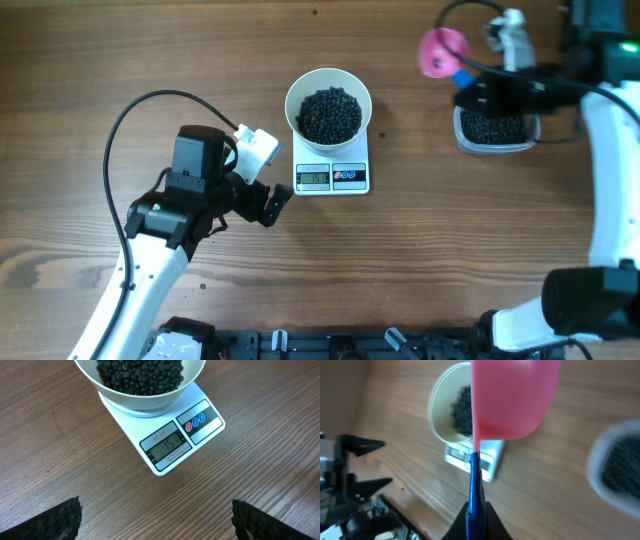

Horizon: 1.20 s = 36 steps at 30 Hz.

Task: Scoop item into bowl and weigh 150g on scale
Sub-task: 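Move pink scoop back into the bean tub and scoop beans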

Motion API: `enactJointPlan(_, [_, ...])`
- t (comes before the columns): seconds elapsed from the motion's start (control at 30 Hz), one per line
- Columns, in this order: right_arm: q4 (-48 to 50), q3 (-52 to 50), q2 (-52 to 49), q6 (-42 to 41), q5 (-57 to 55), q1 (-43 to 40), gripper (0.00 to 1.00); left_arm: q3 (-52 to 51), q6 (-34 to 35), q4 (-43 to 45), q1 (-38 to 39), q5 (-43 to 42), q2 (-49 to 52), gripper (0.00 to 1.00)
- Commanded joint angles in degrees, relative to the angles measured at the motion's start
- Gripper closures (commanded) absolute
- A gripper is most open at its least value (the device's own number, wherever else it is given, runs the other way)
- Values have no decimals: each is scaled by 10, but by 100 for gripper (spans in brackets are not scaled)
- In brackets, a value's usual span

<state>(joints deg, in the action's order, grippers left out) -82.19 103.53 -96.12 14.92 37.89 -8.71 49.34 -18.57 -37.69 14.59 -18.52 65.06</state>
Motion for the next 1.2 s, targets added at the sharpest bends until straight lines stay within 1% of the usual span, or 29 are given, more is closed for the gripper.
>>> enactJointPlan(0.0, [-33,8,10,33,-80,-60,96,-5,-1,2,2,-9,4,0])
enactJointPlan(0.1, [-35,1,10,29,-131,-92,96,-5,-1,2,2,-9,4,0])
enactJointPlan(0.13, [-35,-3,9,24,-165,-99,96,-5,-1,2,2,-9,4,0])
enactJointPlan(0.17, [-34,-6,9,16,-191,-101,96,-5,-1,2,2,-9,4,1])
enactJointPlan(0.2, [-33,-15,9,8,-256,-100,96,-5,-1,2,2,-9,4,0])
enactJointPlan(0.3, [-23,-32,9,-16,-332,-92,96,-5,-1,2,2,-9,4,0])
enactJointPlan(0.43, [-4,-64,9,-39,-402,-60,96,-5,-1,2,2,-9,4,0])
enactJointPlan(0.6, [22,-108,8,-89,-525,-2,96,-5,-1,2,2,-9,4,0])
enactJointPlan(0.73, [47,-125,8,-121,-593,41,96,-5,-1,2,2,-9,4,0])
enactJointPlan(0.9, [52,-125,8,-120,-639,63,96,-5,-1,2,2,-9,4,0])
enactJointPlan(1.1, [55,-125,8,-119,-640,63,96,-5,-1,2,2,-9,4,0])
enactJointPlan(1.17, [60,-125,8,-119,-622,63,96,-5,-1,2,2,-9,4,0])
